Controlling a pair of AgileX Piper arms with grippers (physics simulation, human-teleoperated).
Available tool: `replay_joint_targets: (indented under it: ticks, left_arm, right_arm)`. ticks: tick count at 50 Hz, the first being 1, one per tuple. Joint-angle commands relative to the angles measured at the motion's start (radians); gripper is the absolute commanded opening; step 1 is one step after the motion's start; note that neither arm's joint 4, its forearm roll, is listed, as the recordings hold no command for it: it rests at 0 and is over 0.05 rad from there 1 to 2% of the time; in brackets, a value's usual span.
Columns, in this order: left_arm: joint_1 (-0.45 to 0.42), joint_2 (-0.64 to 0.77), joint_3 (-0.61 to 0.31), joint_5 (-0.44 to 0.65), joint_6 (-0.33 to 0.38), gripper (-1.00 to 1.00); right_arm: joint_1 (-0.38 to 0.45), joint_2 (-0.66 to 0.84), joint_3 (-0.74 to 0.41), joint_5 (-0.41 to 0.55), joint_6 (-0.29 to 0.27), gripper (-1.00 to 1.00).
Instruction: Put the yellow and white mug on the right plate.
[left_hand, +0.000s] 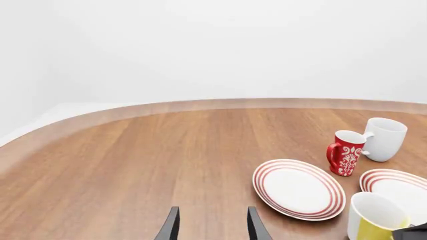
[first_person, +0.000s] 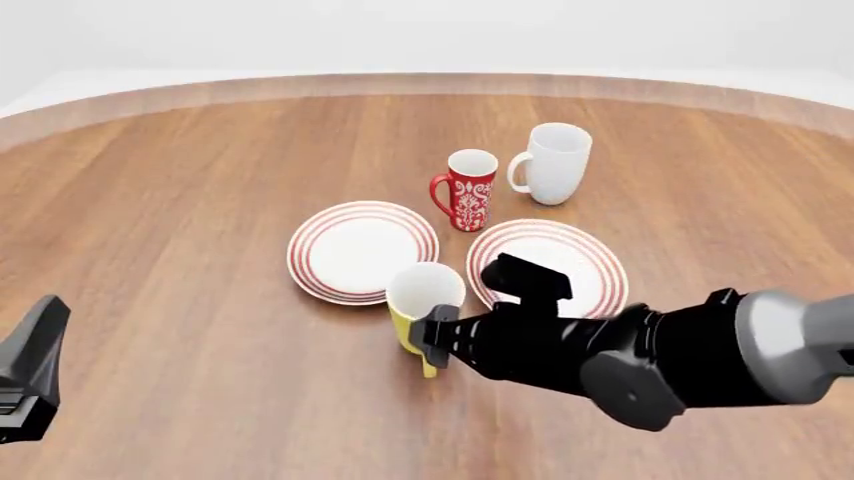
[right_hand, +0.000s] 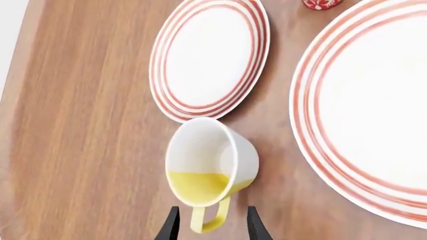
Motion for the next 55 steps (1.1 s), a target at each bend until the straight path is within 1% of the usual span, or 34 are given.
replay_joint_targets:
  ticks: [1,3,22,36,48,55]
  left_arm:
    - [0.0,0.0,0.0,0.0,0.0,1.0]
    - [0.0,0.0,0.0,0.0,0.0,1.0]
    - [0.0,-0.001,0.0,-0.001,-0.003,1.0]
    - [0.0,0.001,0.0,0.0,0.0,1.0]
    - [0.0,0.0,0.0,-0.001,-0.001,1.0]
    - [0.0,0.0,0.0,-0.001,-0.001,1.0]
  right_arm:
    - [0.013,0.03,0.026,-0.049,0.024,1.0]
    - [0.019,0.034,0.033,-0.061,0.032,1.0]
    - [0.022,0.052,0.022,-0.071,0.037,1.0]
    - [0.04,0.061,0.009,-0.074,0.039,1.0]
    - [0.044,0.09,0.026,-0.114,0.055,1.0]
    - [0.044,0.094,0.026,-0.118,0.057,1.0]
